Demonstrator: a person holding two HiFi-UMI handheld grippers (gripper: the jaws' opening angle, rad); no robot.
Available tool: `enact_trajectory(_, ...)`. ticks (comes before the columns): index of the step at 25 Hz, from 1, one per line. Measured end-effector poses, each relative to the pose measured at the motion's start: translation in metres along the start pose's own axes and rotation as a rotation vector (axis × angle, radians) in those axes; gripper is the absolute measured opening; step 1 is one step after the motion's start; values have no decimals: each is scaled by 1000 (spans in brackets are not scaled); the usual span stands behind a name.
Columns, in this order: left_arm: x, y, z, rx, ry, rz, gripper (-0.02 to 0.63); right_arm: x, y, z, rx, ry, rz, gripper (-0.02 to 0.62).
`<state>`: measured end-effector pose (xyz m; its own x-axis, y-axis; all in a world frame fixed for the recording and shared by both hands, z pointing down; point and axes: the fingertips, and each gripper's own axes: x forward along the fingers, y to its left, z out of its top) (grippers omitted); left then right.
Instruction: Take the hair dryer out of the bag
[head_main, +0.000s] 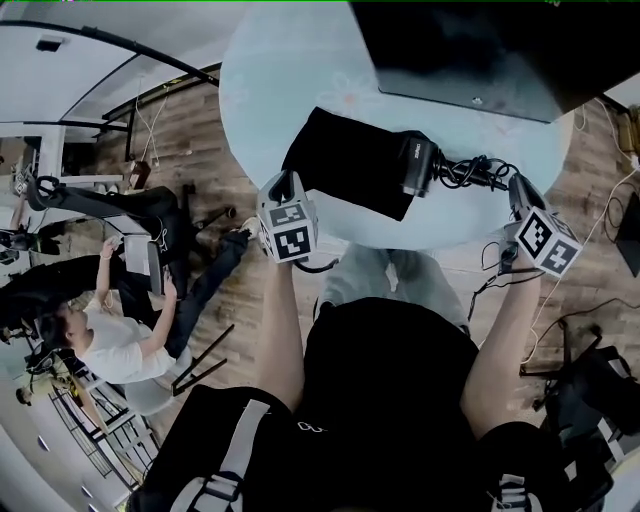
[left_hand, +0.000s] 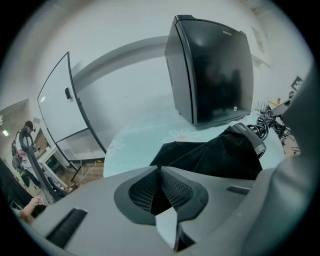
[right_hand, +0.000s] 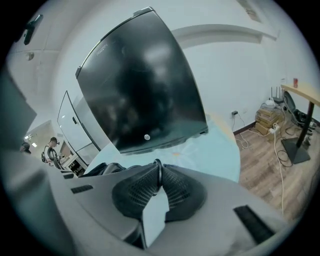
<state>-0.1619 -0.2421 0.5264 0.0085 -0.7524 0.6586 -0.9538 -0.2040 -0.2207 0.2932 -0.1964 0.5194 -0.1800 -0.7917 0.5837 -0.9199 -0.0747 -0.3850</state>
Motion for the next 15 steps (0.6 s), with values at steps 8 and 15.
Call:
enact_trajectory(8,-8,-64,13,85,-48,-170,14,-48,-25,-46,104,-14,-111,35)
enact_trajectory(15,-27,-95,2,101,-75,-302,14,-81,3,-99,168,-10,-149,35)
